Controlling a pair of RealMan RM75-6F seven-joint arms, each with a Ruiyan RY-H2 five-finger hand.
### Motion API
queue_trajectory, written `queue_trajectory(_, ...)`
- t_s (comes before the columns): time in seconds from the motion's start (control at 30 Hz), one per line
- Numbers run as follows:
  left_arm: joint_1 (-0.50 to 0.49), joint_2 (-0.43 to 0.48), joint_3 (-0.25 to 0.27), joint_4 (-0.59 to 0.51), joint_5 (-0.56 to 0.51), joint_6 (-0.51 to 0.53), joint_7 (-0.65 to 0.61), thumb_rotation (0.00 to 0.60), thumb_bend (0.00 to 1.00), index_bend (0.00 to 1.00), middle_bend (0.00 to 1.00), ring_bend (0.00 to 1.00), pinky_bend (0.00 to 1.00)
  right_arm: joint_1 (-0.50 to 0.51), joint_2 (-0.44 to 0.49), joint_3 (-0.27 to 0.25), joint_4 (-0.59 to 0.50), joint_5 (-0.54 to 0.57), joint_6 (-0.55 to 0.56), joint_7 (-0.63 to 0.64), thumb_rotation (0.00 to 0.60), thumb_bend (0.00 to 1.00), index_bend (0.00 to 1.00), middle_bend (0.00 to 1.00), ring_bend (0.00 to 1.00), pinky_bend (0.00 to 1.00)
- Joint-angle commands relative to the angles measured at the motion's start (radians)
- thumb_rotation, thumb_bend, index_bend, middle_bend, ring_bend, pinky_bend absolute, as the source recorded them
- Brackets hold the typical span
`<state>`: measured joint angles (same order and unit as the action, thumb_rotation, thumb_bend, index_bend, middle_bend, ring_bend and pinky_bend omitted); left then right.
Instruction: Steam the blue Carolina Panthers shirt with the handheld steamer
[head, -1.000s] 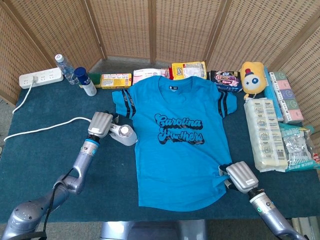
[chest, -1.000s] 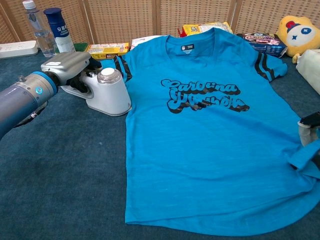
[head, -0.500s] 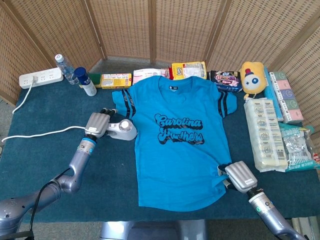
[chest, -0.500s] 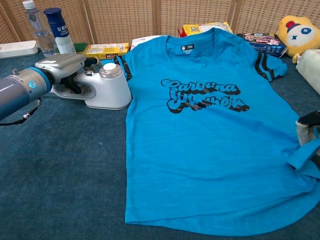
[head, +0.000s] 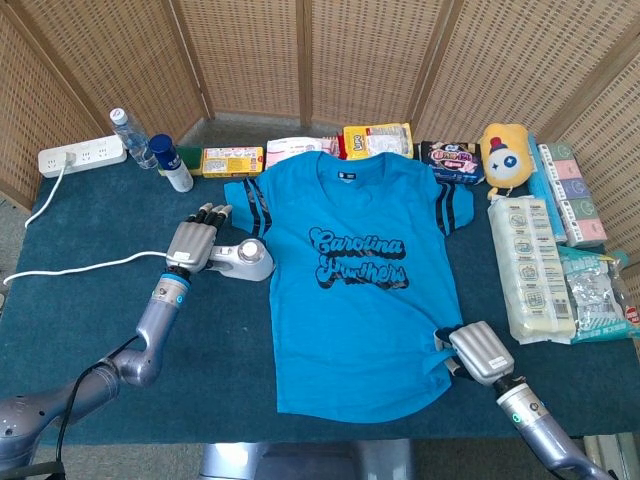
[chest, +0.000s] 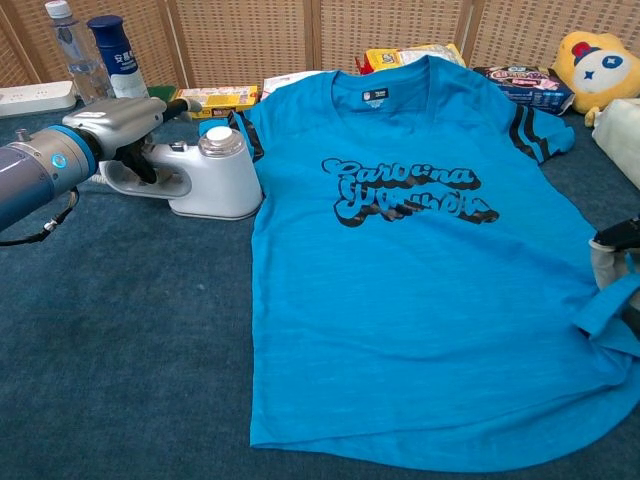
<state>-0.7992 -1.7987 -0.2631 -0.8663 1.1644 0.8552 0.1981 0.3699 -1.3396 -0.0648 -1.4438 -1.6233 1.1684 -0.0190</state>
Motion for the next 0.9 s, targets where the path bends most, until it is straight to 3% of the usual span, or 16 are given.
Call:
queue_trajectory(0.03,0.000,0.004,0.000,-0.005,-0.008,-0.003,0.011,0.600,0.20,0.00,0.09,0.05,0.24,0.000,0.000,0.000,0.000,0.000,0.000,0.001,0.600,0.58,0.63,0.58,0.62,0.73)
queue_trajectory(0.67,0.057,0.116,0.031,-0.212,-0.063,0.032,0.101,0.600,0.14,0.00,0.01,0.00,0.20,-0.003,-0.002,-0.003,-0.005,-0.004,0.008,-0.011,0.600,0.55,0.62,0.57,0.61,0.71)
queue_trajectory(0.77,0.065,0.131,0.036,-0.239,-0.059,0.048,0.105,0.600,0.14,0.00,0.00,0.00,0.19,-0.004,0.000,-0.006,-0.007,-0.002,0.005,-0.023,0.600,0.53,0.57,0.56,0.57,0.68)
queue_trajectory(0.9,0.068,0.147,0.039,-0.270,-0.060,0.057,0.112,0.599,0.14,0.00,0.00,0.00,0.18,-0.005,0.010,-0.007,-0.023,0.014,-0.011,-0.046,0.600,0.47,0.43,0.47,0.48,0.59)
